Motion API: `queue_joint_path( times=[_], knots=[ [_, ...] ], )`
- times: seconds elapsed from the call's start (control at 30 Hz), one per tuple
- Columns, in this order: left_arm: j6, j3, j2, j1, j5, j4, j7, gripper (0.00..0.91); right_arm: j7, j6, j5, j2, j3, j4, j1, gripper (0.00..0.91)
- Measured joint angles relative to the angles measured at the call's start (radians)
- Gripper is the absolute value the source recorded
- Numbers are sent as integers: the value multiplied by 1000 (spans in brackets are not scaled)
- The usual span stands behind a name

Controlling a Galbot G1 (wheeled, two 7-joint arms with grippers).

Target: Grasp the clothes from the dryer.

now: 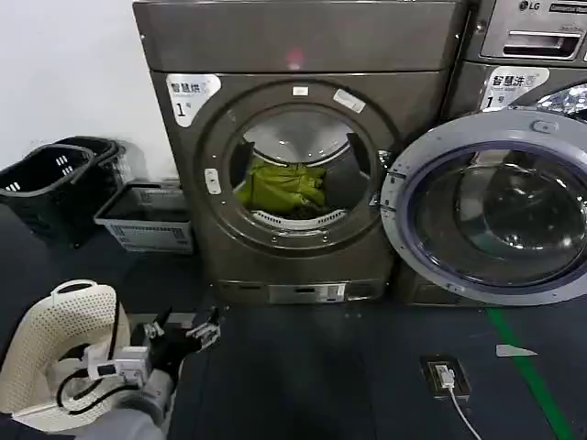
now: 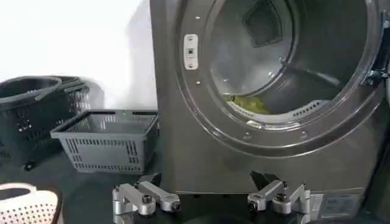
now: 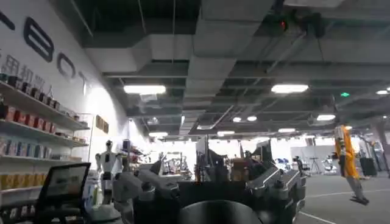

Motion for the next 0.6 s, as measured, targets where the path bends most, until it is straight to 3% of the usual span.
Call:
queue_joint_path(
  times=[0.6],
  knots=[
    [0,10,-4,-1,12,0,-7,907,4,0,1,0,1,-5,0,907]
  ],
)
